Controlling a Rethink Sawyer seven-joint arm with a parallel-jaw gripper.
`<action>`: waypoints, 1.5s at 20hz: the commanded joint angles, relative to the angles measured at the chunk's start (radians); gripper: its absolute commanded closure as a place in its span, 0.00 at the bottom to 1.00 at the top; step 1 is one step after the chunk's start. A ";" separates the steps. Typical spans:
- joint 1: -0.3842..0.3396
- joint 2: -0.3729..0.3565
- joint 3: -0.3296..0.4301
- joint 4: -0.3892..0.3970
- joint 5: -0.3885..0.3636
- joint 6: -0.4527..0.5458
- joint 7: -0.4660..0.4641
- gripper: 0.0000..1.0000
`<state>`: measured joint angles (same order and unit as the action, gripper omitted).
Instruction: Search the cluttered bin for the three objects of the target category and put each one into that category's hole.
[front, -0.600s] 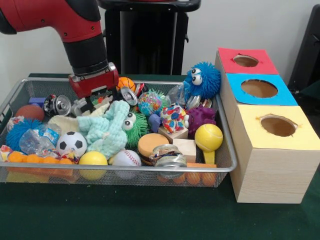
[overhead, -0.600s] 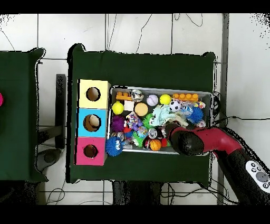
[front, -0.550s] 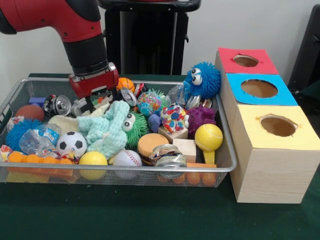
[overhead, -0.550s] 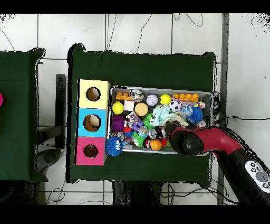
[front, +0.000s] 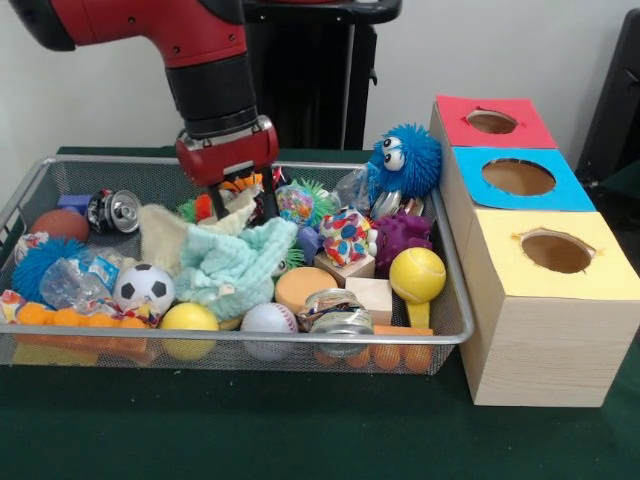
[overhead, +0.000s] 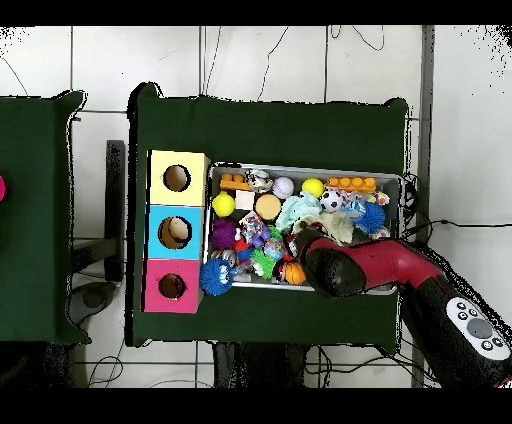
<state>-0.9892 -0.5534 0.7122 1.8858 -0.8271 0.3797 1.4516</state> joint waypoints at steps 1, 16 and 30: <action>0.040 -0.084 -0.001 0.006 0.108 -0.036 0.166 0.00; 0.049 -0.083 -0.028 0.001 0.119 -0.111 0.115 0.00; -0.050 0.106 0.078 -0.115 0.007 -0.212 -0.045 0.00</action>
<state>-1.0001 -0.5467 0.7286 1.8798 -0.7410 0.2417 1.4516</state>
